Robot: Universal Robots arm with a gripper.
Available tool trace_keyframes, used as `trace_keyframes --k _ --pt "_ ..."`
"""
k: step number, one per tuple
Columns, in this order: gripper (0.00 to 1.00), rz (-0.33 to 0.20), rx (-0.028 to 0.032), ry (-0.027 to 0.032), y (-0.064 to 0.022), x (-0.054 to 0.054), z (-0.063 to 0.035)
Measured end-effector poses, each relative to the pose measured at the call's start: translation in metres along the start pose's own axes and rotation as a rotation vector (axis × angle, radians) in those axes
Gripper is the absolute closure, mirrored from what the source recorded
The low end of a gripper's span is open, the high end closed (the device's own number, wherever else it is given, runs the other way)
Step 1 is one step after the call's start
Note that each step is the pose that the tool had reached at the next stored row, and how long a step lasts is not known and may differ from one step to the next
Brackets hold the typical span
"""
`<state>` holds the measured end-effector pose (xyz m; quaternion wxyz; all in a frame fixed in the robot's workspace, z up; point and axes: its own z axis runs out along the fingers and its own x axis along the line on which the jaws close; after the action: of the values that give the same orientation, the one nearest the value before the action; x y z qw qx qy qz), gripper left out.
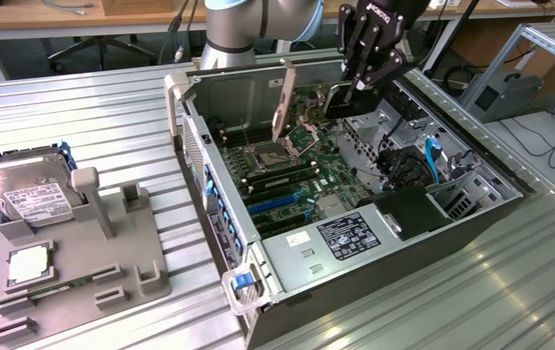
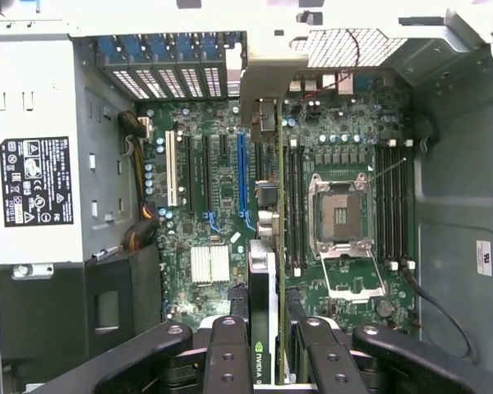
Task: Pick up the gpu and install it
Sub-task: 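Insert the gpu into the slot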
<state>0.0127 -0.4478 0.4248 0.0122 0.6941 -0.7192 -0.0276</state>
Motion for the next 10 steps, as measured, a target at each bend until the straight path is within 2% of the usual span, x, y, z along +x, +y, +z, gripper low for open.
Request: trace_keyframes --k 10 --pt "0.73 0.000 0.0000 -0.0001 -0.0002 0.0002 0.0087"
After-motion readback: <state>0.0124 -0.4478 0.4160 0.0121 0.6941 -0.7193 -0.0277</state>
